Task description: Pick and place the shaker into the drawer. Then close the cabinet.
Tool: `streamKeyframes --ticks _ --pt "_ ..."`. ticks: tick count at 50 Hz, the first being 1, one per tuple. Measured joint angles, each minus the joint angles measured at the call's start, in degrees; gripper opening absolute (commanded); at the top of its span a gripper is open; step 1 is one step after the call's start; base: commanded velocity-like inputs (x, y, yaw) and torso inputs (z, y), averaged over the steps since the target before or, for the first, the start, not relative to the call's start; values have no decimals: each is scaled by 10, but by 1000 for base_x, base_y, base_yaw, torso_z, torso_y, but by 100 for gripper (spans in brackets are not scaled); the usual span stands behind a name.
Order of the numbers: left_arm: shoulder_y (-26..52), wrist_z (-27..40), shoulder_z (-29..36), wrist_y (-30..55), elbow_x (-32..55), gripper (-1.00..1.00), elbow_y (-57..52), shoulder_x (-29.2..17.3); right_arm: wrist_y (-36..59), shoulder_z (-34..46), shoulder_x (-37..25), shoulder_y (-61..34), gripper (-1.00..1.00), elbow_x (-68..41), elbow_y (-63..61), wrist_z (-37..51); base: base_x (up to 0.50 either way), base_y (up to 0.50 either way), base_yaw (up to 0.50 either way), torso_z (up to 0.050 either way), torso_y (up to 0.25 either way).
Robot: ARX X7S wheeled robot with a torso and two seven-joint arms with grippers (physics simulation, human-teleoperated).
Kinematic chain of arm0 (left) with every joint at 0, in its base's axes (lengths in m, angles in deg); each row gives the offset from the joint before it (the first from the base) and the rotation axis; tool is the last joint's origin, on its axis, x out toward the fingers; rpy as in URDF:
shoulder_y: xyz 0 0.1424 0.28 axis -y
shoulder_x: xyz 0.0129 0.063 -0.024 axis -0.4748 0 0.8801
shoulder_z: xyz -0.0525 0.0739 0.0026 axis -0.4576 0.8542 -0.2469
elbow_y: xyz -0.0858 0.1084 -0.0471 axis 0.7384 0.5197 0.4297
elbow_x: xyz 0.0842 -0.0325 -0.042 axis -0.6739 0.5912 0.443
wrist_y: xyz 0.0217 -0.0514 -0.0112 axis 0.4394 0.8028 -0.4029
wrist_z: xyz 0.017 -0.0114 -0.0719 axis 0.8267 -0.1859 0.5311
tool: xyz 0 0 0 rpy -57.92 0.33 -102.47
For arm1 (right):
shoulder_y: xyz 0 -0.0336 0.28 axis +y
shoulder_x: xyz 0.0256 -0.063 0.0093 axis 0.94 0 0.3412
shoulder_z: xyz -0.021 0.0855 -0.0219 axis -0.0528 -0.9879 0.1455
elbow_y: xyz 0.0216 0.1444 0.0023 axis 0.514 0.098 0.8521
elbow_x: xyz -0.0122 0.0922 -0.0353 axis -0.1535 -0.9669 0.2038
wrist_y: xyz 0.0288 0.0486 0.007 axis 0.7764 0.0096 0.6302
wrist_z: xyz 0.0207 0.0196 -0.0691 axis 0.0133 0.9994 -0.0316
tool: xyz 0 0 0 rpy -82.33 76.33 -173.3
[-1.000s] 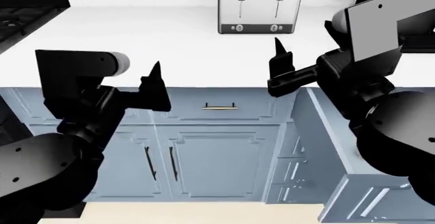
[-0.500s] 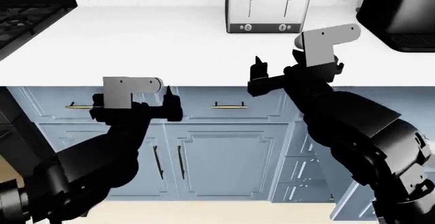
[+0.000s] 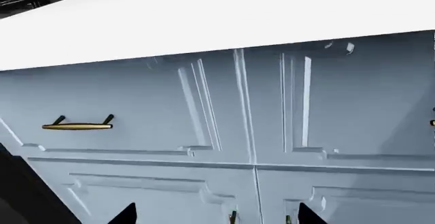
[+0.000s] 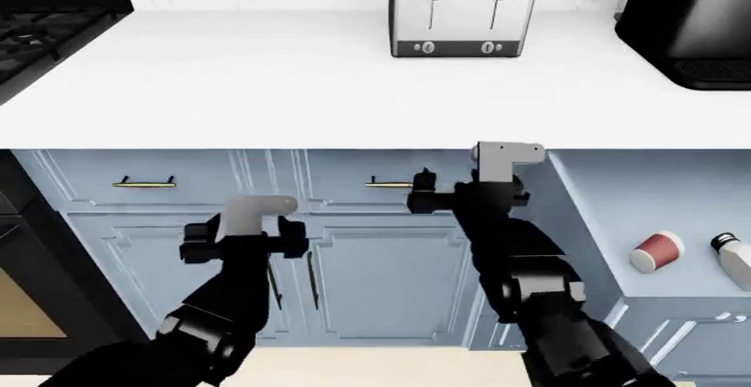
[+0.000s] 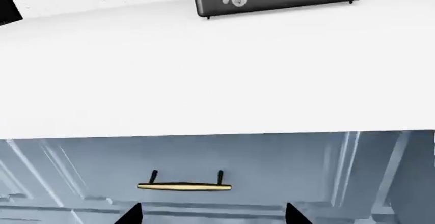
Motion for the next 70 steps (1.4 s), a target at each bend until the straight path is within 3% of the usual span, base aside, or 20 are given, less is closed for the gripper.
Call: streamKeyframes --ticks 7,13,30,40,52,70 --pt "-34 7 -29 14 -31 100 62 34 -34 -8 24 31 100 -17 69 -7 0 0 0 0 0" --pt "-60 14 -91 40 -100 100 89 55 -47 -3 35 55 100 -30 100 -7 0 0 0 0 0" --pt "-105 -41 -437 173 -529 100 116 85 -45 -110 45 98 100 110 130 -18 0 0 0 0 0" --pt "-114 -96 -575 220 -682 100 120 94 -37 -172 46 107 100 189 134 -27 0 0 0 0 0" --pt "-119 -121 -653 231 -766 100 122 98 -27 -185 47 109 100 216 136 -34 0 0 0 0 0" --pt "-121 -128 -688 224 -803 100 122 101 -15 -187 47 108 100 221 137 -42 0 290 0 0 0"
